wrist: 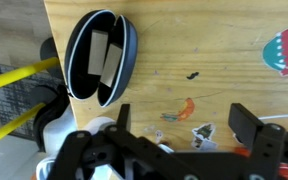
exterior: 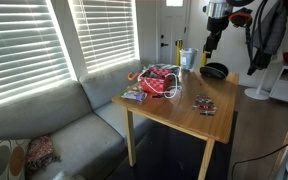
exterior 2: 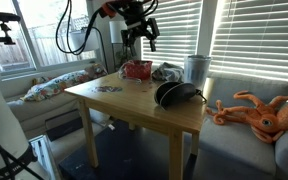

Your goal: Move the wooden blocks from the table to the case

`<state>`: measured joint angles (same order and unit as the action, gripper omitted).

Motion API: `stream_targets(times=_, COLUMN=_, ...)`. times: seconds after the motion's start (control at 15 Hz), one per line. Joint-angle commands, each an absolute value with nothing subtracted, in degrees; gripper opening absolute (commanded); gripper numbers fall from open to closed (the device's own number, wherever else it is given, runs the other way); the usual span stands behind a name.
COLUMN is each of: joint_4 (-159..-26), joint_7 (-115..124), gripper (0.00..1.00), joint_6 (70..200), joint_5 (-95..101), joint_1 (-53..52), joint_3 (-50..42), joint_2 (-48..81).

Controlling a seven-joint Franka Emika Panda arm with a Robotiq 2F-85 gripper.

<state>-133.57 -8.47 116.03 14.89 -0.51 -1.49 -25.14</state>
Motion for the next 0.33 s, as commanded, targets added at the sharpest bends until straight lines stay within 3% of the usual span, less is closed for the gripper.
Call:
stream_targets(times=0.0, joint_4=-133.59, joint_7=-10.06, gripper=1.0, joint_6=115.4, joint_5=13.6, joint_1=-0.92, joint_3=-1.26, joint_2=-25.99)
stream_targets(times=0.27, joint_4=-134.33, joint_7=-11.52, gripper=1.0, joint_6=114.94, joint_5=12.89, joint_1=-1.47, joint_3=-1.39, joint_2=-27.31)
